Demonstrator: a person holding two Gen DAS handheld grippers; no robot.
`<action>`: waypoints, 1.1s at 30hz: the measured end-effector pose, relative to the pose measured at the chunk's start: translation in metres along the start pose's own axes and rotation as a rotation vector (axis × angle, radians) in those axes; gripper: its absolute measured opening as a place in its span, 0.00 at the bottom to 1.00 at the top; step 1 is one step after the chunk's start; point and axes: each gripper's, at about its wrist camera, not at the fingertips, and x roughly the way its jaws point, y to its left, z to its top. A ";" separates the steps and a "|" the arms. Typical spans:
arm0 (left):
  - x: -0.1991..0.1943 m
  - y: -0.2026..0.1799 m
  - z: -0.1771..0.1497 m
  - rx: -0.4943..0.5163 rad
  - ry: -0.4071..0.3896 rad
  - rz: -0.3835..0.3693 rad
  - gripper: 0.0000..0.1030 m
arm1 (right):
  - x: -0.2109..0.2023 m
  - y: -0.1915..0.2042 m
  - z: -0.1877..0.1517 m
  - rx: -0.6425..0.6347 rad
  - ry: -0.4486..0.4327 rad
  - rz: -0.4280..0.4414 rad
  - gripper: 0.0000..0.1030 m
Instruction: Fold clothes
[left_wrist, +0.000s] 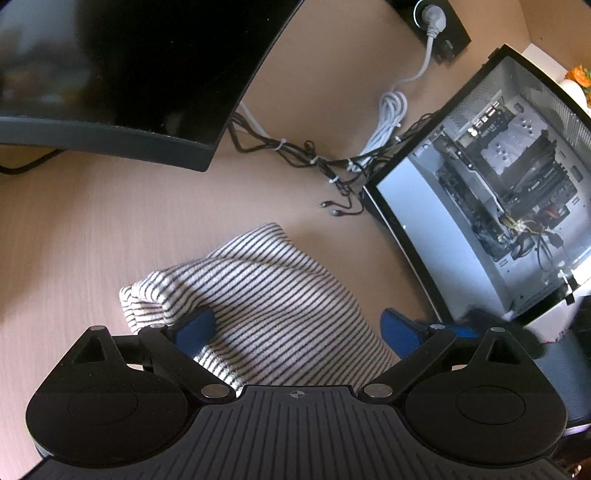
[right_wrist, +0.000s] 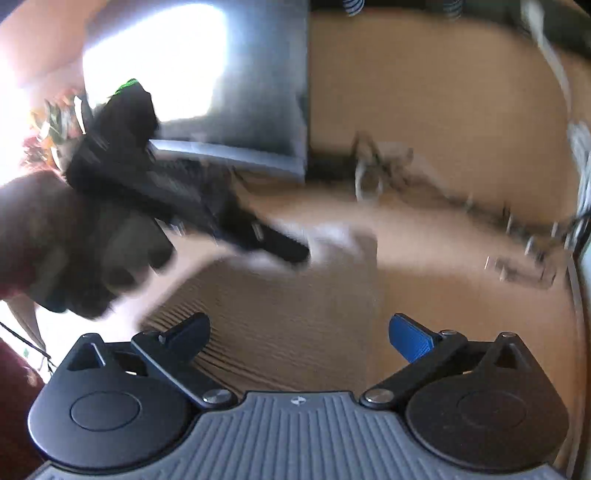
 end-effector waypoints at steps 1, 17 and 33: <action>0.001 0.000 0.000 0.003 0.003 -0.004 0.96 | 0.013 0.001 -0.003 0.006 0.044 -0.020 1.00; 0.000 0.022 0.001 -0.029 -0.032 -0.096 0.96 | 0.029 -0.022 -0.019 0.369 0.132 0.140 1.00; -0.052 0.006 -0.012 -0.023 -0.147 -0.031 0.97 | -0.007 0.011 0.013 0.187 0.012 -0.210 0.80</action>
